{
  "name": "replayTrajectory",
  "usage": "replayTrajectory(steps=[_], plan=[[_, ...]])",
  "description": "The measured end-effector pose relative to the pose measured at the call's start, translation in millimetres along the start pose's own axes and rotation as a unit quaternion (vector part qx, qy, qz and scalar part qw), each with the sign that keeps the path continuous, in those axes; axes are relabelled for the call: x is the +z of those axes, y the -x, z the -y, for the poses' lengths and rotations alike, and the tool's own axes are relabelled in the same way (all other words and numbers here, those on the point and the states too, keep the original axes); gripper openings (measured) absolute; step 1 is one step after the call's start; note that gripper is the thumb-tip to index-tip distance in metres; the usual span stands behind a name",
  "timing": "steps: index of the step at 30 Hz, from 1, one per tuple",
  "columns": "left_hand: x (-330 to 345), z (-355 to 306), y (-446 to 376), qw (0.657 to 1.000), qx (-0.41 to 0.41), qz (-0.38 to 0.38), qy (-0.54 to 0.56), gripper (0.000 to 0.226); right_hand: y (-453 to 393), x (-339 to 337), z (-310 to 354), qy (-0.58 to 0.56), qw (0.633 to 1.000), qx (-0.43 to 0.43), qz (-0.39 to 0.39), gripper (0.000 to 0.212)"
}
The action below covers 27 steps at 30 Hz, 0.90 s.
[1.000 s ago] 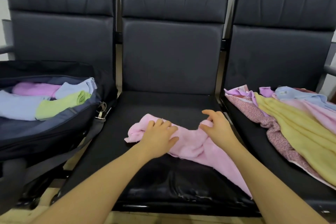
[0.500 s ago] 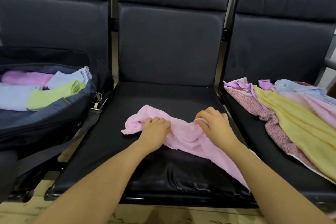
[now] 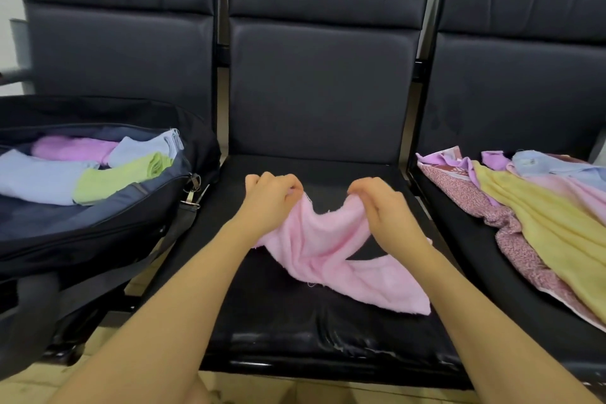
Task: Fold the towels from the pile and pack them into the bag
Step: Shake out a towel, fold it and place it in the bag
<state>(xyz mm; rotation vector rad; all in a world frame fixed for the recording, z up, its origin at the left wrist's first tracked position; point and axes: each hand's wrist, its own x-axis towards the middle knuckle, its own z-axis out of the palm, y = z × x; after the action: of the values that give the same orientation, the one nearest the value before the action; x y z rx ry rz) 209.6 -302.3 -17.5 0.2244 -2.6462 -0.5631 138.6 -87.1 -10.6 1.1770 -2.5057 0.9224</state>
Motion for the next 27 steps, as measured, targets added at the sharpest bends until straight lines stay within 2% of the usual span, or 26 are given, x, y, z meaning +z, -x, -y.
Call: replayTrajectory(steps=[3, 6, 8, 12, 15, 17, 19, 20, 23, 25, 27], plan=[[16.3, -5.9, 8.1, 0.997, -0.006, 0.063, 0.038, 0.026, -0.5, 11.6, 1.4, 0.083, 0.992, 0.013, 0.095, 0.035], [18.0, 0.6, 15.3, 0.998, -0.036, 0.047, 0.030, 0.034, 0.0, 24.1, 6.7, 0.045, 0.994, 0.039, 0.096, 0.025], [15.7, 10.1, 22.0, 0.999, -0.038, 0.033, -0.021, 0.034, -1.4, 33.1, 10.5, 0.078, 0.991, 0.015, 0.106, 0.024], [13.7, 28.4, 35.9, 0.990, -0.051, 0.062, -0.114, 0.028, -3.6, 54.4, 21.5, 0.134, 0.983, -0.032, 0.121, 0.029], [7.2, 37.5, 41.7, 0.990, -0.061, 0.031, -0.122, 0.022, -7.1, 69.8, 31.7, 0.133, 0.980, -0.069, 0.130, 0.035], [0.2, 43.0, 44.9, 0.991, -0.064, 0.022, -0.120, 0.020, -9.4, 79.4, 39.1, 0.130, 0.977, -0.082, 0.149, 0.028], [-6.2, 47.5, 50.7, 0.990, -0.056, 0.050, -0.116, 0.025, -11.5, 88.4, 43.9, 0.144, 0.970, -0.086, 0.175, 0.018], [-8.2, 49.8, 54.7, 0.990, -0.051, 0.070, -0.112, 0.030, -13.1, 91.1, 45.9, 0.152, 0.968, -0.085, 0.180, 0.025], [-10.8, 56.4, 64.5, 0.991, -0.044, 0.095, -0.088, 0.029, -21.2, 87.8, 48.7, 0.075, 0.990, -0.035, 0.113, 0.032], [-13.7, 55.7, 66.6, 0.996, -0.048, 0.063, -0.046, 0.041, -28.2, 79.0, 48.8, 0.012, 0.999, -0.011, 0.030, 0.026], [-18.7, 47.4, 62.9, 0.999, -0.052, -0.001, 0.008, 0.050, -33.1, 71.3, 49.0, -0.024, 0.999, -0.012, -0.031, 0.023]])
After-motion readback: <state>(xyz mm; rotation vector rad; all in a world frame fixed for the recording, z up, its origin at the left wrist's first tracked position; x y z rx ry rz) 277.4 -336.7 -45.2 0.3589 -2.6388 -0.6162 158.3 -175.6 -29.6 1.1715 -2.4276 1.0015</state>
